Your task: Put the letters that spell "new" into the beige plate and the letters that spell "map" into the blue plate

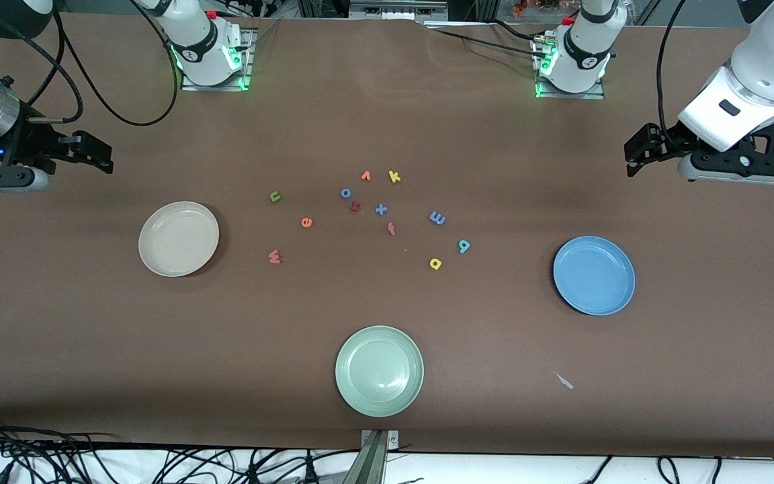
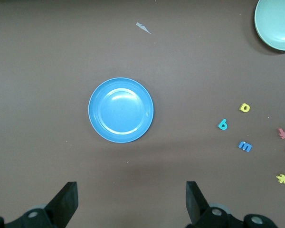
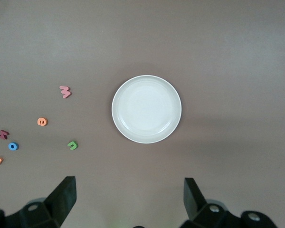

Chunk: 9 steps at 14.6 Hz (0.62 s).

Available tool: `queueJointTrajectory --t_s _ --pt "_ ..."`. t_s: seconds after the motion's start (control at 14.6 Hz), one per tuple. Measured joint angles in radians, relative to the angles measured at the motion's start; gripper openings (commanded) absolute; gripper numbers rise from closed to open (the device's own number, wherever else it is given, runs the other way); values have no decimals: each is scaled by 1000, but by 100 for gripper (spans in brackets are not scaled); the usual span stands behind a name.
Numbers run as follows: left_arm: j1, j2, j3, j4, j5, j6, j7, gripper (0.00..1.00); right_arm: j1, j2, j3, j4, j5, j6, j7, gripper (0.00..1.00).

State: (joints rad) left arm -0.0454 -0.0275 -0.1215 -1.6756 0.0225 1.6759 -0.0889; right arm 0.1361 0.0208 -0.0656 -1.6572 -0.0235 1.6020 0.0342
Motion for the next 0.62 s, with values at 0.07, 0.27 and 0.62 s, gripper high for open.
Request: queueJointTrajectory --t_s 0.07,0.27,0.62 --pt "3 1 2 0 0 -1 0 100 0 0 0 -1 0 0 0 100" --pt "25 5 6 0 0 -4 0 100 0 0 0 -2 0 0 0 100" --pt "27 6 2 0 0 -4 0 100 0 0 0 -3 0 0 0 100"
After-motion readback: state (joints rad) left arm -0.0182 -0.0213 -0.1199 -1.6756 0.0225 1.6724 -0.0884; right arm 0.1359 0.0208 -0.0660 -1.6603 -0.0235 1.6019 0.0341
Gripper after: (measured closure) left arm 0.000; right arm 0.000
